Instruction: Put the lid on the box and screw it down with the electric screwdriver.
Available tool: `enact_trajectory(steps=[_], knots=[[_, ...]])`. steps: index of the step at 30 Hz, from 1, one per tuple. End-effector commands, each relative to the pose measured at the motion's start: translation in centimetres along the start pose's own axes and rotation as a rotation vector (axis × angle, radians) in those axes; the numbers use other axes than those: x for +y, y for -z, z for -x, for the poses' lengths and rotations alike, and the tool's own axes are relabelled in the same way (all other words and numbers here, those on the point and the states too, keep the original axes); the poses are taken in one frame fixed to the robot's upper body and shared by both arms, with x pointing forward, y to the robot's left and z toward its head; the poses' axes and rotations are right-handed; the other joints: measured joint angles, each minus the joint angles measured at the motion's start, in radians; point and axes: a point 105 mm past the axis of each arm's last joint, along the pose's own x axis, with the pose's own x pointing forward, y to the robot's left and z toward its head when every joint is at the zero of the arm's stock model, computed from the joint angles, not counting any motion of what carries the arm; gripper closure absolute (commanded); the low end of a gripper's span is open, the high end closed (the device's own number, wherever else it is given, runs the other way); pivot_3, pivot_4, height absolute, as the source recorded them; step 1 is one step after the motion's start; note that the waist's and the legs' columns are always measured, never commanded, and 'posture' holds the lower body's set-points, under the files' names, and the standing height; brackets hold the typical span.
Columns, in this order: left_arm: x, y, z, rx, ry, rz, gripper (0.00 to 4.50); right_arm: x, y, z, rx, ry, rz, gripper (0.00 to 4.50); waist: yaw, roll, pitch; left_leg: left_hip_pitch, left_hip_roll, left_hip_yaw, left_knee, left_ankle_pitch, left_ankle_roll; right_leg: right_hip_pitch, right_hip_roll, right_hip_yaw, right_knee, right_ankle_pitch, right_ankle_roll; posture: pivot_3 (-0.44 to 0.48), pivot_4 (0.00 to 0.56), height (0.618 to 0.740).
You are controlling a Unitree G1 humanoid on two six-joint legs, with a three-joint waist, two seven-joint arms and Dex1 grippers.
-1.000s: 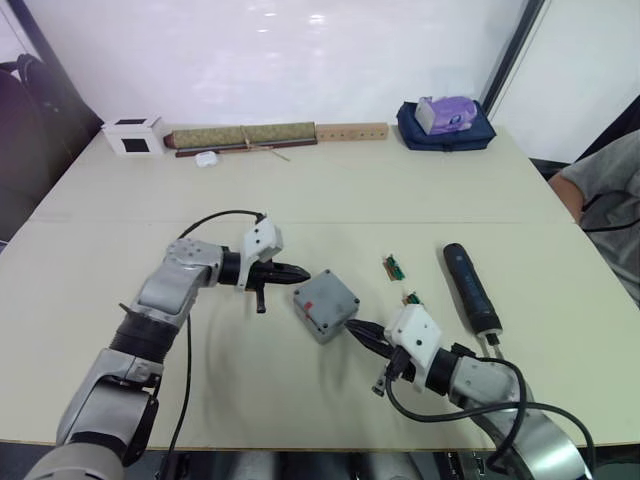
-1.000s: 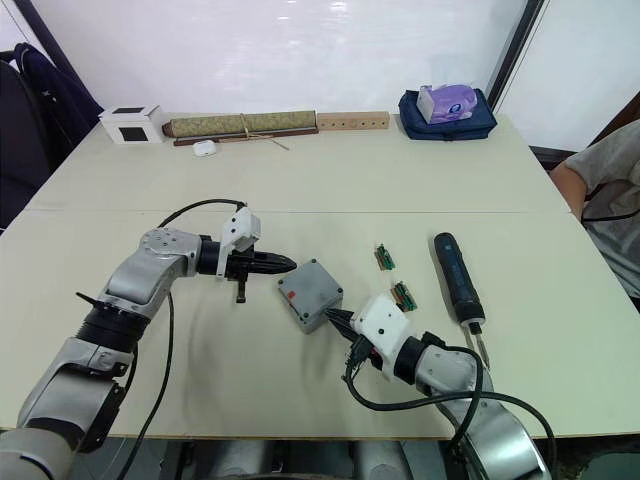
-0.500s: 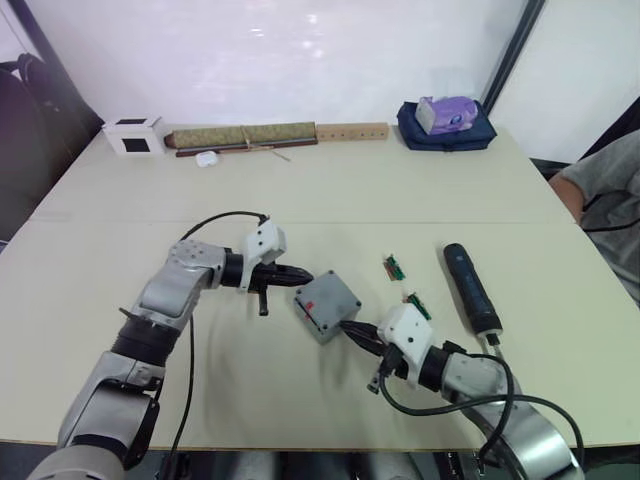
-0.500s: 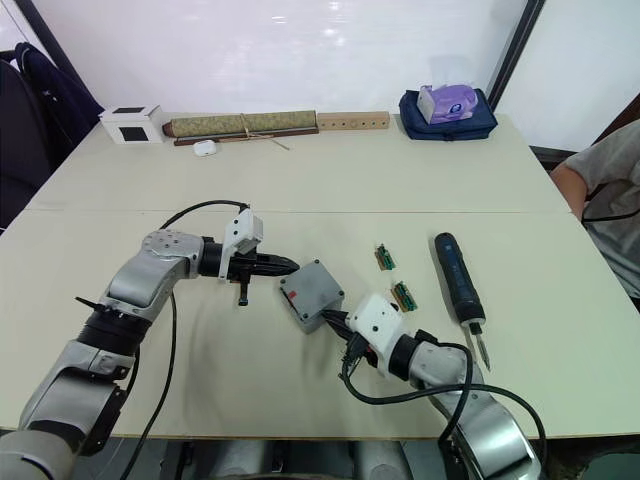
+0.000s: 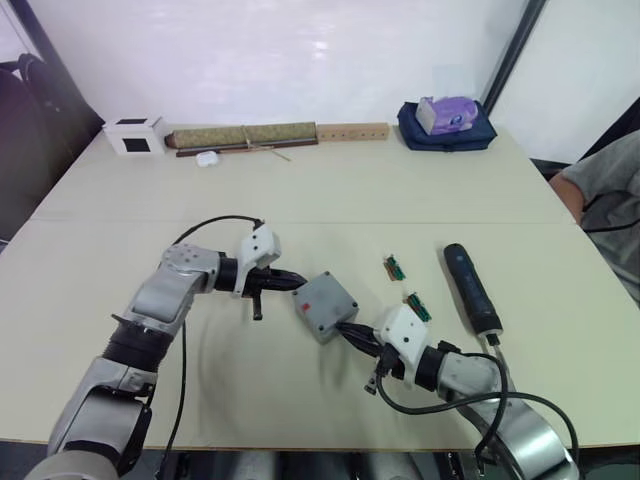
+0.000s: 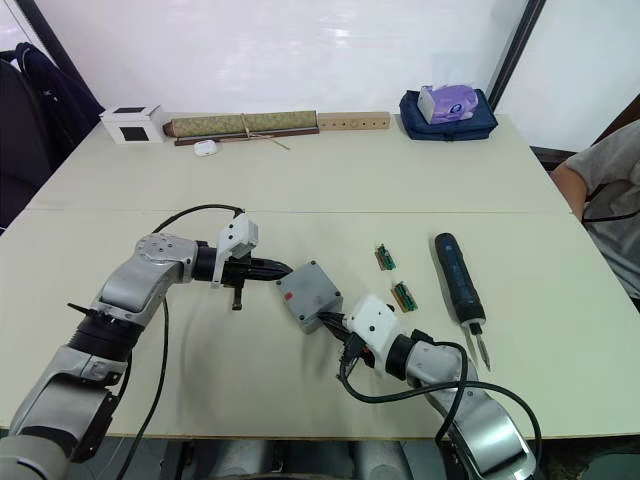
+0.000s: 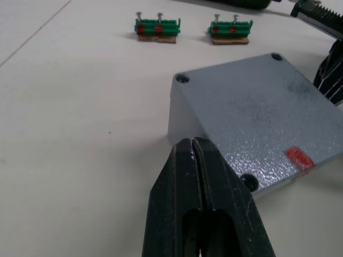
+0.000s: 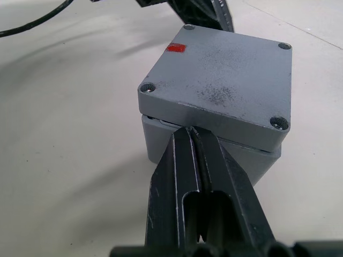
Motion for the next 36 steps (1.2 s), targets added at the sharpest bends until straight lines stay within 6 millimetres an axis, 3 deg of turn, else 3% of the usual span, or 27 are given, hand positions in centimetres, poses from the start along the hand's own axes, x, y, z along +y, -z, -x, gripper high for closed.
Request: enact_trajectory(steps=[1, 25, 36], knots=[[-1.04, -0.81, -0.63, -0.019, 0.055, -0.033, 4.5, -0.08, -1.31, 0.17, -0.051, 0.009, 0.031, 4.49, 0.0, 0.0, 0.0, 0.0, 0.0, 0.0, 0.0, 0.0, 0.0, 0.0, 0.0, 0.0, 0.0, 0.0, 0.0, 0.0, 0.15, 0.74], [-1.35, -0.54, -1.39, -0.007, 0.066, -0.05, 4.5, -0.8, -1.75, 0.56, -0.064, 0.03, 0.041, 4.49, 0.0, 0.0, 0.0, 0.0, 0.0, 0.0, 0.0, 0.0, 0.0, 0.0, 0.0, 0.0, 0.0, 0.0, 0.0, 0.0, 0.15, 0.74], [-1.53, -0.39, -1.0, -0.002, 0.061, -0.05, 4.5, -0.04, -1.71, 0.23, -0.061, -0.011, 0.038, 4.49, 0.0, 0.0, 0.0, 0.0, 0.001, 0.0, 0.0, 0.0, 0.0, 0.0, 0.0, 0.0, -0.001, 0.0, 0.0, 0.0, 0.15, 0.74]])
